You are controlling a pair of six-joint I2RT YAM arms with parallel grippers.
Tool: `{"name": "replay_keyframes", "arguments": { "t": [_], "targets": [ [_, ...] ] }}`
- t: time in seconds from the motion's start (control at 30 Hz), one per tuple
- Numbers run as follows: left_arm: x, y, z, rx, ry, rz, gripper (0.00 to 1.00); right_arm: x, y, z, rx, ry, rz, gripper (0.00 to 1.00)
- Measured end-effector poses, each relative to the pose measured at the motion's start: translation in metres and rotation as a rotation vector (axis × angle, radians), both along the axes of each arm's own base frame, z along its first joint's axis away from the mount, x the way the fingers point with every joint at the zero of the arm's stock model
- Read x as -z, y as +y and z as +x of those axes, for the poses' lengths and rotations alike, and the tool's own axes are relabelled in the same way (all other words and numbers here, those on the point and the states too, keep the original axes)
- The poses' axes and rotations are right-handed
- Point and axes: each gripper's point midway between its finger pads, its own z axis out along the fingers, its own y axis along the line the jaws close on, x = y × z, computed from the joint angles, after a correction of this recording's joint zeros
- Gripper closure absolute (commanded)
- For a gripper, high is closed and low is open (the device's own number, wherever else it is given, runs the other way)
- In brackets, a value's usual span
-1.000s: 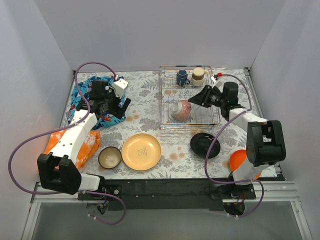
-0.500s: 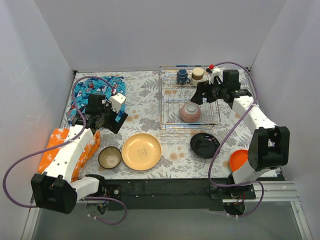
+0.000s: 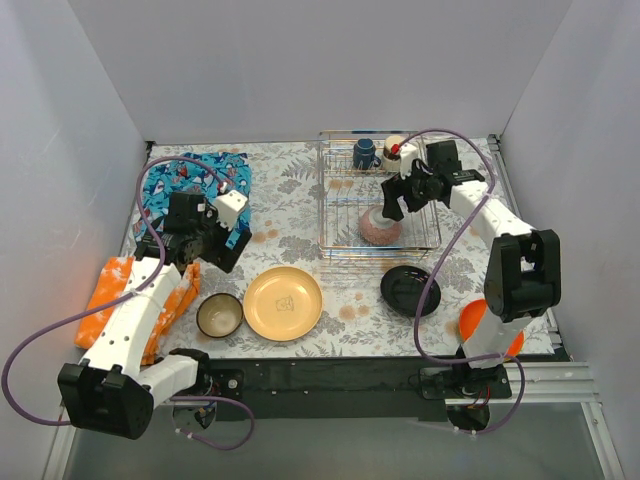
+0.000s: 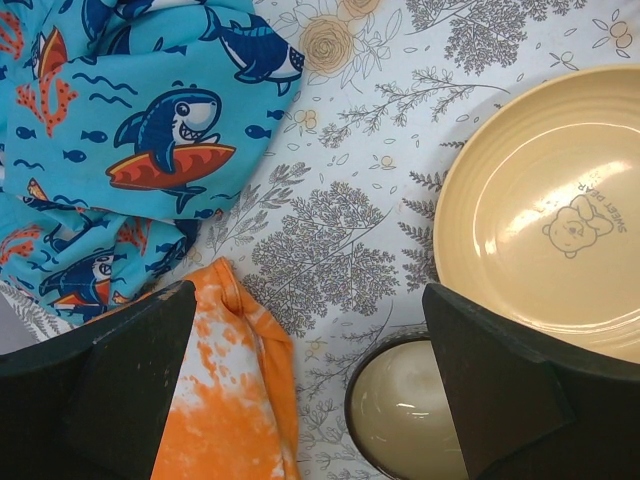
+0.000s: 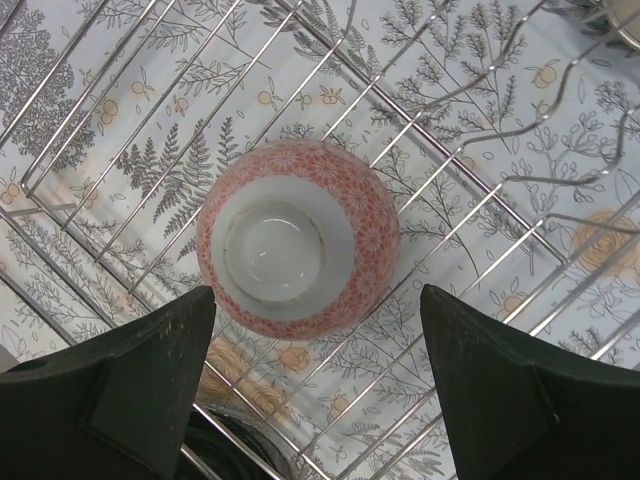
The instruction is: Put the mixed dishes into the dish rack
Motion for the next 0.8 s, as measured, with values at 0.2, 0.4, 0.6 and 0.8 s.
{"name": "replay_keyframes", "arguments": {
  "t": [0.2,0.4,0.6,0.8],
  "targets": [
    [0.003,0.007,0.0,-0.028,0.015,-0.001,0.02,0.017,0.015,0.003,-0.081,0.027,-0.032,0.12],
    [0.006,0.017,0.001,-0.074,0.031,-0.014,0.02,0.028,0.028,0.012,-0.115,0.045,-0.052,0.16],
    [0.006,0.023,0.002,-0.102,0.034,-0.026,0.02,0.039,0.029,0.004,-0.122,0.083,-0.093,0.21],
    [0.005,0.023,0.002,-0.101,0.034,-0.034,0.02,0.038,0.035,0.0,-0.151,0.068,-0.108,0.45]
  ]
}}
